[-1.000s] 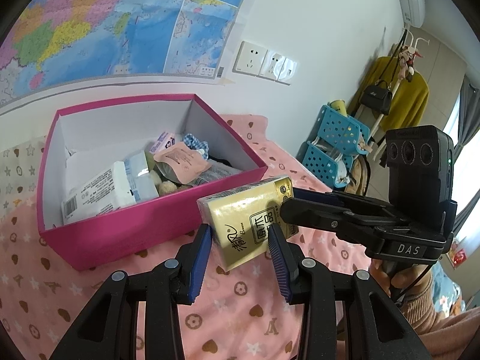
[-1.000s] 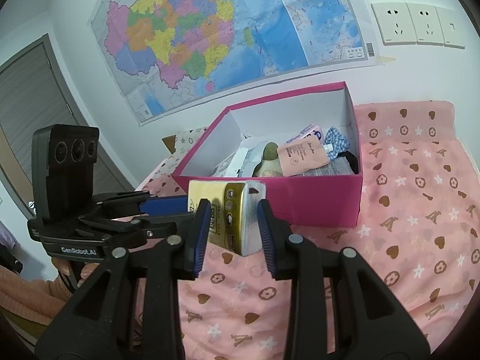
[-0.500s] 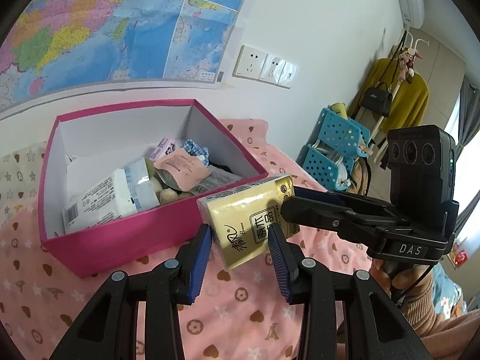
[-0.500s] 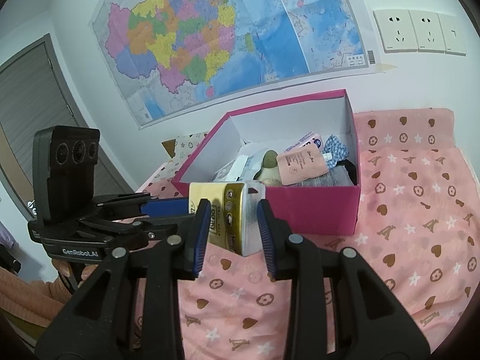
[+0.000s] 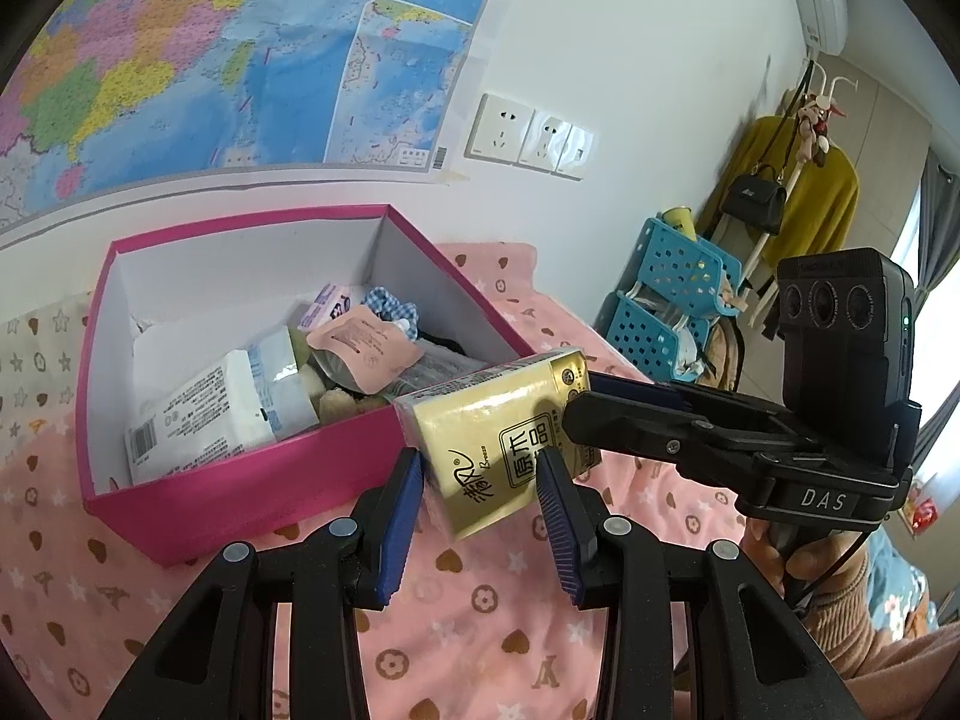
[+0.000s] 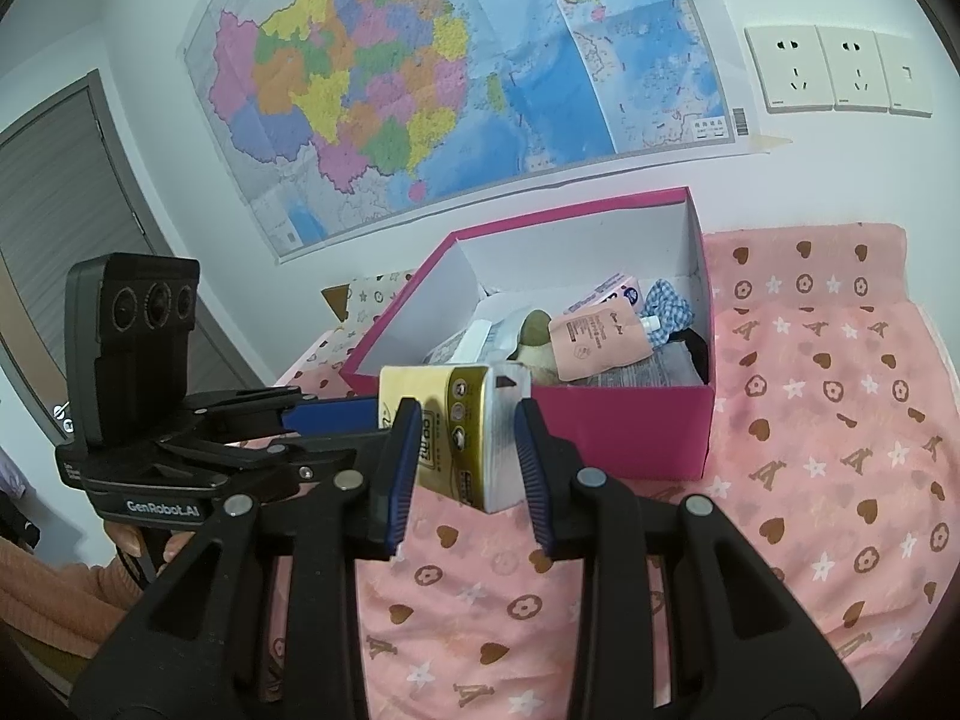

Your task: Organize soft objects

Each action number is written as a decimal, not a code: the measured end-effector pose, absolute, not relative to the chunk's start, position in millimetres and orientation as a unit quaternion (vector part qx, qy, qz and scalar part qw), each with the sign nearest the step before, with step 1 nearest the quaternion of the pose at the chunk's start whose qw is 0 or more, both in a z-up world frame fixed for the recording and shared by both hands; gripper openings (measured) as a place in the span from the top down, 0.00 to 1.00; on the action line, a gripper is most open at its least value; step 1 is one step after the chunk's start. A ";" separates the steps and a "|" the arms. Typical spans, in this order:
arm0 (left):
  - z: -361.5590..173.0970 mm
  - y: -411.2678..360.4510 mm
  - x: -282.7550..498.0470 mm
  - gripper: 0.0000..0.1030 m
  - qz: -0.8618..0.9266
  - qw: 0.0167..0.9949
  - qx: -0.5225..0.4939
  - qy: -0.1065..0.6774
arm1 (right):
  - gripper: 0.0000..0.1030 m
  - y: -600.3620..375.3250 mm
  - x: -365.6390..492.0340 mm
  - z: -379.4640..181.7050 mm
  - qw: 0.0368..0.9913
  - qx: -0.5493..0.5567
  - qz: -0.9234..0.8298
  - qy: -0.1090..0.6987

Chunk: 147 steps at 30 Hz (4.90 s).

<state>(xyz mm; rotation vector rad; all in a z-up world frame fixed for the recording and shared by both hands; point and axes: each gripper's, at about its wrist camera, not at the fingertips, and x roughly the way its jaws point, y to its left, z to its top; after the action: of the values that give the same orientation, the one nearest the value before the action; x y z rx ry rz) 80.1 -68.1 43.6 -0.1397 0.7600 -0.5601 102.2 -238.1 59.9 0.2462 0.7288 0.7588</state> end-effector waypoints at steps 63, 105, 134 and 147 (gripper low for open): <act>40.6 -71.4 128.0 0.63 -0.238 0.893 -0.062 0.376 | 0.66 -234.6 153.9 50.2 0.851 0.133 0.353 0.365; 36.3 -70.9 160.7 0.63 -0.218 0.891 -0.081 0.389 | 0.66 -232.5 193.2 41.9 0.848 0.139 0.341 0.381; 19.8 -67.8 179.6 0.63 -0.208 0.881 -0.087 0.417 | 0.66 -226.9 210.1 22.3 0.837 0.139 0.334 0.411; 10.9 -66.7 187.7 0.63 -0.207 0.873 -0.095 0.432 | 0.66 -220.0 215.2 20.2 0.844 0.116 0.318 0.416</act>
<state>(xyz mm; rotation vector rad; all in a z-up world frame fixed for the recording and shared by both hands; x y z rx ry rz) 187.7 -66.7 10.9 -0.1980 0.9019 -0.4333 215.2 -220.0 20.2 0.2442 0.8772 0.6715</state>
